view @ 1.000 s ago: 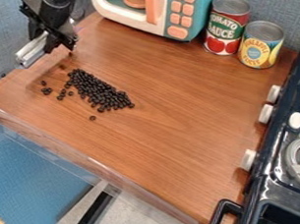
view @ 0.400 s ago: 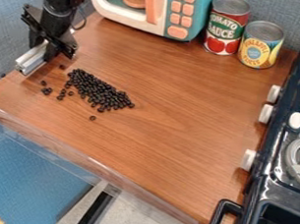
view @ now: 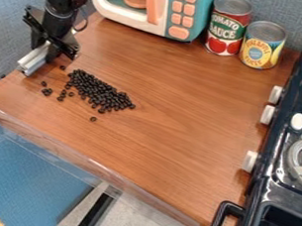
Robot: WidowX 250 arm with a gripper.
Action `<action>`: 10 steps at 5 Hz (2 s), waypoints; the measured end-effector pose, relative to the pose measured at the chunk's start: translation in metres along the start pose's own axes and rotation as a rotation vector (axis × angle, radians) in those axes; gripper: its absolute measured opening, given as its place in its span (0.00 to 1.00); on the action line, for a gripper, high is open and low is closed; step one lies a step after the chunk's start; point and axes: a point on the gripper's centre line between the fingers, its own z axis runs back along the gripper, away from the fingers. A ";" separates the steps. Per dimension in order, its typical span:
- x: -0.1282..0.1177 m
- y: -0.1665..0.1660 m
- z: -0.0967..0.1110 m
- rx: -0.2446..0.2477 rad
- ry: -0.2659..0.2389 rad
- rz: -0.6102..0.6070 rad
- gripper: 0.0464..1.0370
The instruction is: Sweep into pile
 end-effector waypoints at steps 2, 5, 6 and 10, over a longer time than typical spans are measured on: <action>0.001 -0.005 0.001 -0.026 -0.001 0.010 0.34; -0.007 -0.022 0.004 -0.103 0.061 0.003 0.34; -0.007 -0.026 0.006 -0.110 0.063 0.000 0.34; -0.010 -0.050 0.015 -0.126 0.089 -0.025 0.34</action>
